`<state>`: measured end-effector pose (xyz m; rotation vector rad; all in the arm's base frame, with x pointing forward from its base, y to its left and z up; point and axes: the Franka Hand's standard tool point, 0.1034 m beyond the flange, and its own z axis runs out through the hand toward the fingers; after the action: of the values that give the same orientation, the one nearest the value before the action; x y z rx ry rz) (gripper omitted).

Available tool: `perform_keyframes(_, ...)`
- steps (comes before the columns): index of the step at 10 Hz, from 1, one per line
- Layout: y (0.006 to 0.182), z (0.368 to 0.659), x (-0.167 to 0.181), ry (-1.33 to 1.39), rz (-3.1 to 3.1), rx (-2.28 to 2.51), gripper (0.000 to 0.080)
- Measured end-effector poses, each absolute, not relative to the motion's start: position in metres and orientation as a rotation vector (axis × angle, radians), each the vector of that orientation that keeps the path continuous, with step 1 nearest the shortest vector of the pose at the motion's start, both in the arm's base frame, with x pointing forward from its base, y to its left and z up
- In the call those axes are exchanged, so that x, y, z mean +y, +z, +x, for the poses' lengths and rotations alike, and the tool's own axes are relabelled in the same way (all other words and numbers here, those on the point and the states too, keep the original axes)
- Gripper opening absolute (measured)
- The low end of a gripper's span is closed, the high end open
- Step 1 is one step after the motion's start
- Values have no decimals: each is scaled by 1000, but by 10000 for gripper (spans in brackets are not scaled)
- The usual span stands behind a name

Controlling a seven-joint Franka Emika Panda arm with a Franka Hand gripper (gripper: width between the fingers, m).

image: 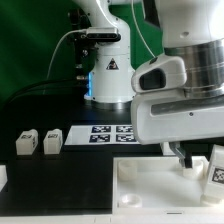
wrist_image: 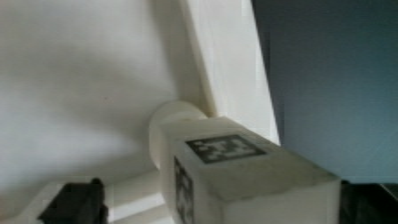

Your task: Assemble one leg

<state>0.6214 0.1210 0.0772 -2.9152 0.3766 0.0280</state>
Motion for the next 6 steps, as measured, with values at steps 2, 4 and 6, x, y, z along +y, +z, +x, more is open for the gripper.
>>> perform_keyframes(2,72,619,122,1,-2917,378,649)
perform_keyframes(4,72,619,122,1,-2917,378,520)
perform_keyframes(6,72,619,121,1,-2917,378,369)
